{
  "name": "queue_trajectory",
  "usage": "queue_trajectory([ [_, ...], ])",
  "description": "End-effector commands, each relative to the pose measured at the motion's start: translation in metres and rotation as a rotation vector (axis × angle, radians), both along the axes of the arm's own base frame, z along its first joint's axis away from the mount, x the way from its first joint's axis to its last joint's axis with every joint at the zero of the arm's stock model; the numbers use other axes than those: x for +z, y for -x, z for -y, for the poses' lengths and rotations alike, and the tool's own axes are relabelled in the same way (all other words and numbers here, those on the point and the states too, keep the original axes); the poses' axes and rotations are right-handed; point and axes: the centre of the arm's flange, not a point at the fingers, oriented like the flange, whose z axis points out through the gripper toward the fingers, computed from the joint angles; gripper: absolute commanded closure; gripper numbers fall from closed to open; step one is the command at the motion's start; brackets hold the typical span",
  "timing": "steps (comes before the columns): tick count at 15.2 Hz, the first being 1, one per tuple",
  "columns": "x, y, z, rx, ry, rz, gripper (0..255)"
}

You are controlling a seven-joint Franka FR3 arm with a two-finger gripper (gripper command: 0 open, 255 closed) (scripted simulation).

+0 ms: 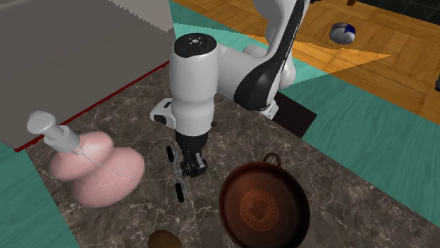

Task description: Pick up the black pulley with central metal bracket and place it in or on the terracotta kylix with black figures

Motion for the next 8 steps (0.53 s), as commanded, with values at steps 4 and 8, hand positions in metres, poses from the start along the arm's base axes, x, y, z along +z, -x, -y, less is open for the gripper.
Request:
queue_trajectory([
  [4,0.016,0.000,0.000,0.000,0.000,0.000,255],
  [8,0.037,0.000,0.000,0.000,0.000,0.000,255],
])
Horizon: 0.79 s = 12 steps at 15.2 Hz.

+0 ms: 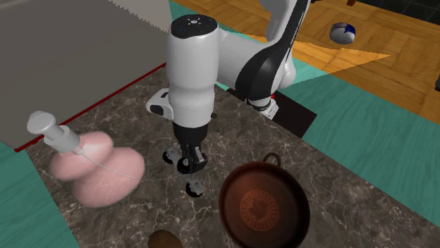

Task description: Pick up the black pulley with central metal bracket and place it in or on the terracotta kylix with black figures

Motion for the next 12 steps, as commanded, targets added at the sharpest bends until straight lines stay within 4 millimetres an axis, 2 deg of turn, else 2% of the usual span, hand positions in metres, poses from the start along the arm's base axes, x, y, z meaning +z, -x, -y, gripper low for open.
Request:
queue_trajectory([
  [1,0.012,-0.001,0.001,0.000,0.000,0.000,255],
  [12,0.070,-0.001,0.001,0.000,0.000,0.000,255],
])
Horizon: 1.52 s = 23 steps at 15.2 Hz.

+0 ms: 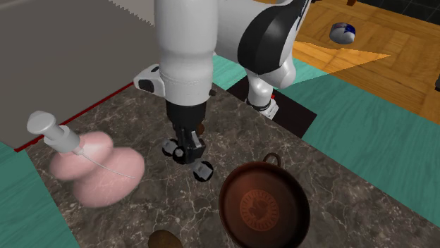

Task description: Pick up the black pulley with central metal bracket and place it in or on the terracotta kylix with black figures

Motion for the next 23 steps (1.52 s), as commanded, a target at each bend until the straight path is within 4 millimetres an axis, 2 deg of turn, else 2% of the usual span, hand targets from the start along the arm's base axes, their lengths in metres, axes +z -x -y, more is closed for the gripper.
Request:
queue_trajectory([
  [1,0.011,-0.001,0.000,0.000,0.000,0.000,255],
  [14,0.076,-0.001,0.000,0.000,0.000,0.000,255],
  [23,0.074,0.032,-0.114,0.000,0.000,0.000,255],
])
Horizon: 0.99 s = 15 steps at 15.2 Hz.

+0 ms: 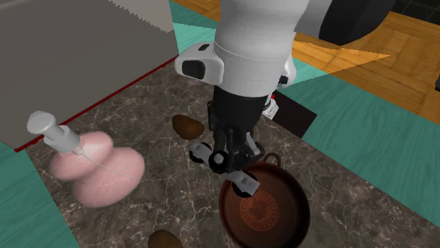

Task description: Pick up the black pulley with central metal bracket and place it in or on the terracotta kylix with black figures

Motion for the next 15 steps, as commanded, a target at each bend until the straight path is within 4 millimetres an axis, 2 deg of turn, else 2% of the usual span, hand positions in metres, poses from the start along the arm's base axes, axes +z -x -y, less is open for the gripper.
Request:
queue_trajectory([
  [1,-0.001,0.008,-0.025,-0.002,0.000,0.000,255],
  [8,-0.002,0.033,-0.113,-0.002,0.000,0.000,255],
  [15,-0.039,0.033,-0.113,-0.002,0.000,0.000,255],
])
